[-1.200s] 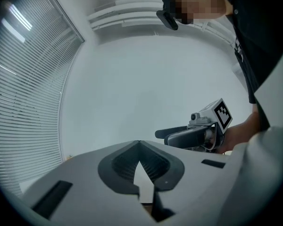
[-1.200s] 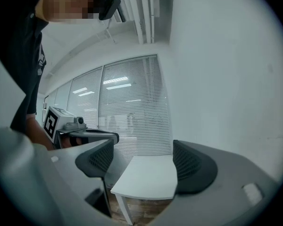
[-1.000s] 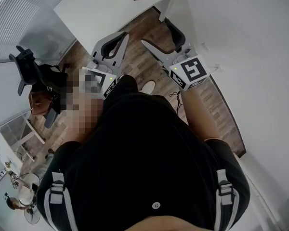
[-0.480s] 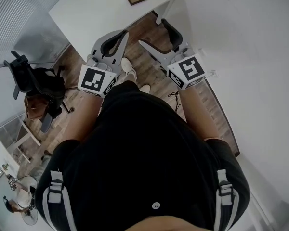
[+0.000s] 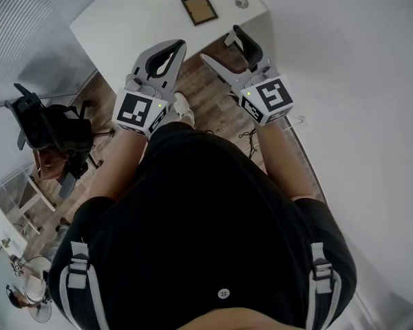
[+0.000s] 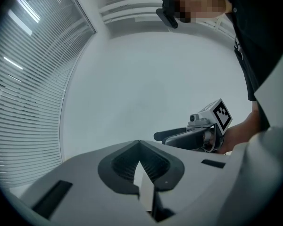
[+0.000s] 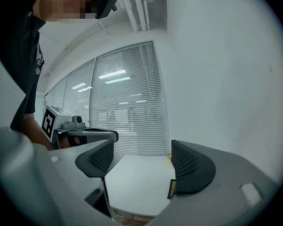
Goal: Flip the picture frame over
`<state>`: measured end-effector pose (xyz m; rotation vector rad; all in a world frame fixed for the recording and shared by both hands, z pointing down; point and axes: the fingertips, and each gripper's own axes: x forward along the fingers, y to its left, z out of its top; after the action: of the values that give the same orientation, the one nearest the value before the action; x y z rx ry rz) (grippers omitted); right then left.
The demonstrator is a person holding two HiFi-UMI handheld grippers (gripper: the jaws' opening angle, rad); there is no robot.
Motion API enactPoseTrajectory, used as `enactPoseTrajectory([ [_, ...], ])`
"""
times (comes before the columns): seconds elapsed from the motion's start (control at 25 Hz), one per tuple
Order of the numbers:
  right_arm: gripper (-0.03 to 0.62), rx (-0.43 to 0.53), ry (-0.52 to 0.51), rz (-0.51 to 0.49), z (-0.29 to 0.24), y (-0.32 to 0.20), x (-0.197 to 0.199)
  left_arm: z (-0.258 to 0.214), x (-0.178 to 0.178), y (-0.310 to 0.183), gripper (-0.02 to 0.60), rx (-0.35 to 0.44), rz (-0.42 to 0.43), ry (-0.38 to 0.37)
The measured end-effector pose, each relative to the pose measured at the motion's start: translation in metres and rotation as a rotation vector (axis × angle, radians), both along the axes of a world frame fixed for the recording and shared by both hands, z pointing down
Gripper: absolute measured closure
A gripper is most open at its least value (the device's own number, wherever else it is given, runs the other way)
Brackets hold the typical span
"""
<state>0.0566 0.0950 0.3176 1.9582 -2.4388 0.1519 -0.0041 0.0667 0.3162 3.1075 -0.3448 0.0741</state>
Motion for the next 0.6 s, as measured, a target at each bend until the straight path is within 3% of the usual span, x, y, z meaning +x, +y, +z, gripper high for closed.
enactPoseTrajectory([
  [0.6, 0.214, -0.033, 0.02, -0.004, 0.011, -0.119, 0.022, 0.006, 0.027, -0.126, 0.575, -0.047, -0.022, 0.039],
])
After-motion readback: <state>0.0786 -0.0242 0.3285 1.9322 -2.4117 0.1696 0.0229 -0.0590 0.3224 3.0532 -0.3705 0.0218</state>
